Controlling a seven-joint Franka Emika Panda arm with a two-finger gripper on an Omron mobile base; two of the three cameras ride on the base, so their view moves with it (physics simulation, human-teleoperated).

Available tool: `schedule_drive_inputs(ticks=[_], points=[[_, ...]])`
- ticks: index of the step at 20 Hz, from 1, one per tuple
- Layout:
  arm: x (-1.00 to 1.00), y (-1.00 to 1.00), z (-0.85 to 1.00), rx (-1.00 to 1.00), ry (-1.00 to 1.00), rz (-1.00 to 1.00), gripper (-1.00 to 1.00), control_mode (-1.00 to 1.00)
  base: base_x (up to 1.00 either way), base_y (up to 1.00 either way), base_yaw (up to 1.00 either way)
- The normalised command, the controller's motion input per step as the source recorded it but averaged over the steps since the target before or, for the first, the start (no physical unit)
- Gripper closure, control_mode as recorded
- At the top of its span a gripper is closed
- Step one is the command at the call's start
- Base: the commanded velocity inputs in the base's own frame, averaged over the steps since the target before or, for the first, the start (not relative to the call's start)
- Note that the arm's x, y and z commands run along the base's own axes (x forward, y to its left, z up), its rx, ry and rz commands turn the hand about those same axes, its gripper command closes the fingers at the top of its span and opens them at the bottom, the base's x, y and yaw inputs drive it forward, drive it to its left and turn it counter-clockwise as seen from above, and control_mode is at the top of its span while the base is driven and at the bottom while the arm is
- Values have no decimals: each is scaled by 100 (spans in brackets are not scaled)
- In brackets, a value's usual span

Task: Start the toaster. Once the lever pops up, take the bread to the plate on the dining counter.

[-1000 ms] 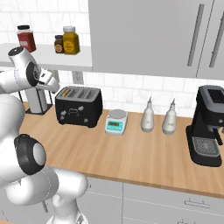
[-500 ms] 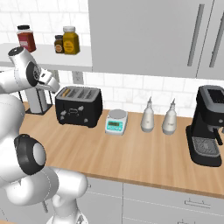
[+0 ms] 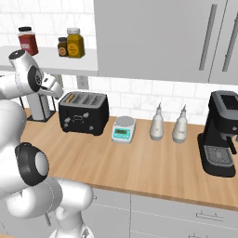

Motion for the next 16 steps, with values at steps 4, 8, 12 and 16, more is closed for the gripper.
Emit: schedule_drive_inputs(ticks=[4,8,12,16], points=[[0,0,0,0,0,0,-100,-100,0,0,0],[0,0,0,0,0,0,-100,-100,0,0,0],[0,0,0,0,0,0,-100,-100,0,0,0],[0,0,0,0,0,0,-100,-100,0,0,0]])
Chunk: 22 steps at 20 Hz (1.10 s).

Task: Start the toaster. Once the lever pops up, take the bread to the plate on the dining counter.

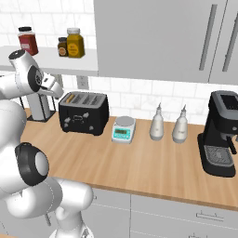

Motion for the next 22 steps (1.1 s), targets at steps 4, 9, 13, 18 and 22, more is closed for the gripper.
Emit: schedule_drive_inputs(ticks=[4,9,13,18,22], points=[[0,0,0,0,0,0,-100,-100,0,0,0],[0,0,0,0,0,0,-100,-100,0,0,0],[0,0,0,0,0,0,-100,-100,0,0,0],[0,0,0,0,0,0,-100,-100,0,0,0],[0,0,0,0,0,0,-100,-100,0,0,0]])
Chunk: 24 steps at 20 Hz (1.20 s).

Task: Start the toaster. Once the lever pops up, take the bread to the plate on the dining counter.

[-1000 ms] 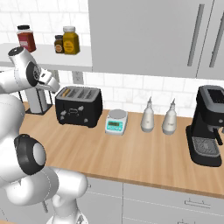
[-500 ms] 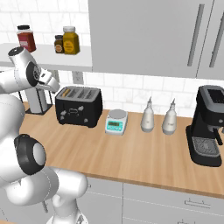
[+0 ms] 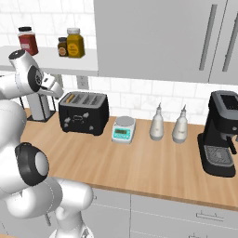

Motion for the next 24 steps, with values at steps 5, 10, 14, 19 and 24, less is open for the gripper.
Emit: schedule_drive_inputs(ticks=[5,10,14,19,24], points=[[0,0,0,0,0,0,-100,-100,0,0,0],[0,0,0,0,0,0,-100,-100,0,0,0],[0,0,0,0,0,0,-100,-100,0,0,0],[0,0,0,0,0,0,-100,-100,0,0,0],[0,0,0,0,0,0,-100,-100,0,0,0]])
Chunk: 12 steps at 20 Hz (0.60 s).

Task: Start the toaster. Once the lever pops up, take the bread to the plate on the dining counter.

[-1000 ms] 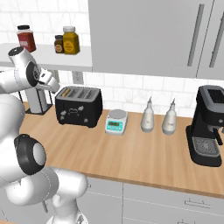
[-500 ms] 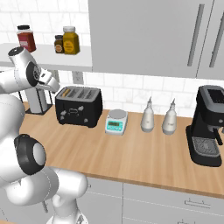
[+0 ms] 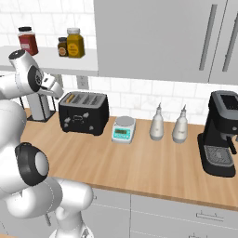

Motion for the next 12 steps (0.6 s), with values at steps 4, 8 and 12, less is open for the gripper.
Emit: schedule_drive_inputs(ticks=[4,8,12], points=[[0,0,0,0,0,0,-100,-100,0,0,0],[0,0,0,0,0,0,-100,-100,0,0,0],[0,0,0,0,0,0,-100,-100,0,0,0]])
